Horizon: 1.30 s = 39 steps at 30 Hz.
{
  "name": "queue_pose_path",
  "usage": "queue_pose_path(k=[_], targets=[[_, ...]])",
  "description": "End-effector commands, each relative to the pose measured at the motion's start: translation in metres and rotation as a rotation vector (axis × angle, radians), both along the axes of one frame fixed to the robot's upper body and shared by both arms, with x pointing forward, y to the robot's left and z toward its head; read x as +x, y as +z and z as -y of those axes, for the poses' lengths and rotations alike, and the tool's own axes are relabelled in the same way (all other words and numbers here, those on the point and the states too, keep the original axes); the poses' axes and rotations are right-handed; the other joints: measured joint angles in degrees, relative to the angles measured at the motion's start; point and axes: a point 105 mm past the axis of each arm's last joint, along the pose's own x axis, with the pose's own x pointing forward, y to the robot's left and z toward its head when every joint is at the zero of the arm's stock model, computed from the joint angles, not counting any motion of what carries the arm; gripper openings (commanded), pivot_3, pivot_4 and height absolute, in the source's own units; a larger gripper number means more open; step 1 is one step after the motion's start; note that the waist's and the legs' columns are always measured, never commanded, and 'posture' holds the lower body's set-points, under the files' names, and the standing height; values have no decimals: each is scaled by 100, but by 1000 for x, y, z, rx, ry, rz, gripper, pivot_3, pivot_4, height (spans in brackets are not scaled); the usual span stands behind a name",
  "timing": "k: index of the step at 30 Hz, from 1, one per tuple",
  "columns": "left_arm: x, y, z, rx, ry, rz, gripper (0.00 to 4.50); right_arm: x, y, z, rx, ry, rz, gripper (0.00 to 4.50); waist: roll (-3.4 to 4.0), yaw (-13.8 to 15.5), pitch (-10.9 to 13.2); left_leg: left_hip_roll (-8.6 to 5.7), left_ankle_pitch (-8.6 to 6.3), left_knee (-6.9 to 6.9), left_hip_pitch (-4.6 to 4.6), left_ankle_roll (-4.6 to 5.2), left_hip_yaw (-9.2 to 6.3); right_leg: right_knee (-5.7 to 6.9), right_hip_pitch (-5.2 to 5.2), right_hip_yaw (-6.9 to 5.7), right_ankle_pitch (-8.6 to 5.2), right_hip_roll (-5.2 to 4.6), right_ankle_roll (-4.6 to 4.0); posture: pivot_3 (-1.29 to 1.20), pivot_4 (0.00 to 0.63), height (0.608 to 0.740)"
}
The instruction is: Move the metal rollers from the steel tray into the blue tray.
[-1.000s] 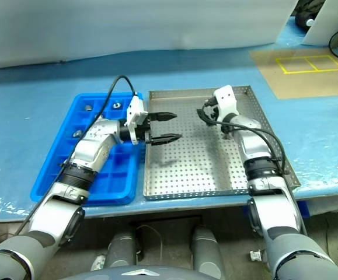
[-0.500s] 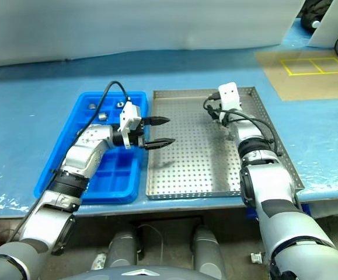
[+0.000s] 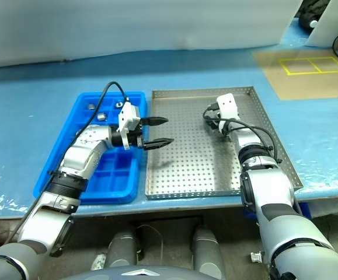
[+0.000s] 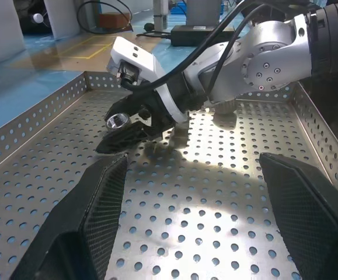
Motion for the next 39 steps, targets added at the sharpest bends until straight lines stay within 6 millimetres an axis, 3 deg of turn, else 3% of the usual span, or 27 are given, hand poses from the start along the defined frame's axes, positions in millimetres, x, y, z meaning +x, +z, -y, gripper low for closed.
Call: queue_pose_path(k=[1, 7, 12, 18, 20, 24, 30, 39], targets=[[-1, 12, -3, -17, 9, 46, 3842, 1, 7, 7, 10, -19, 28, 3455, 0, 6, 0, 0, 0, 0, 0, 0, 0, 0, 0, 0, 0, 0, 0, -200, 150, 740], [0, 13, -5, -8, 14, 53, 3842, 0, 7, 3, 16, 4, 36, 1719, 0, 3, 0, 0, 0, 0, 1, -1, 0, 1, 0, 0, 0, 0, 0, -203, 150, 740], [-7, 19, -11, 2, -13, 41, 3842, 0, 5, -2, -24, 24, 40, 1716, 0, -6, 0, 1, 0, -2, 1, -1, 0, -1, -2, 0, 0, 1, 0, -205, 150, 740], [-32, 31, -41, 6, -18, -12, 3842, -4, 23, -39, 55, 231, 92, 1716, 5, -52, 3, 8, 0, -12, -2, -2, 9, -1, -16, 3, -2, 7, -4, -182, 150, 740], [-34, 37, -54, 13, 21, -7, 3842, -13, 35, -62, 102, 367, 120, 1716, 5, -44, 4, 13, 2, -14, -6, -5, 9, 2, -22, 2, -3, 12, -5, -143, 150, 740], [-34, 44, -80, 38, 112, 5, 3842, -48, 59, -113, 154, 685, 154, 1716, 6, -15, 4, 13, 2, -16, -5, -6, 8, 0, -21, 1, -3, 12, -4, -92, 150, 740], [-40, 45, -112, 76, 253, 20, 3842, -91, 74, -166, 162, 1005, 132, 1716, 5, 119, 4, 13, 5, -39, 1, -12, 7, -11, -21, 0, -4, 12, -3, 23, 150, 740], [-58, 46, -154, 85, 493, 24, 3842, -110, 76, -223, 186, 1201, 117, 1716, 3, 342, 4, 12, 22, -107, 4, -40, -8, -26, -25, -29, -16, 11, -21, 189, 150, 740]])
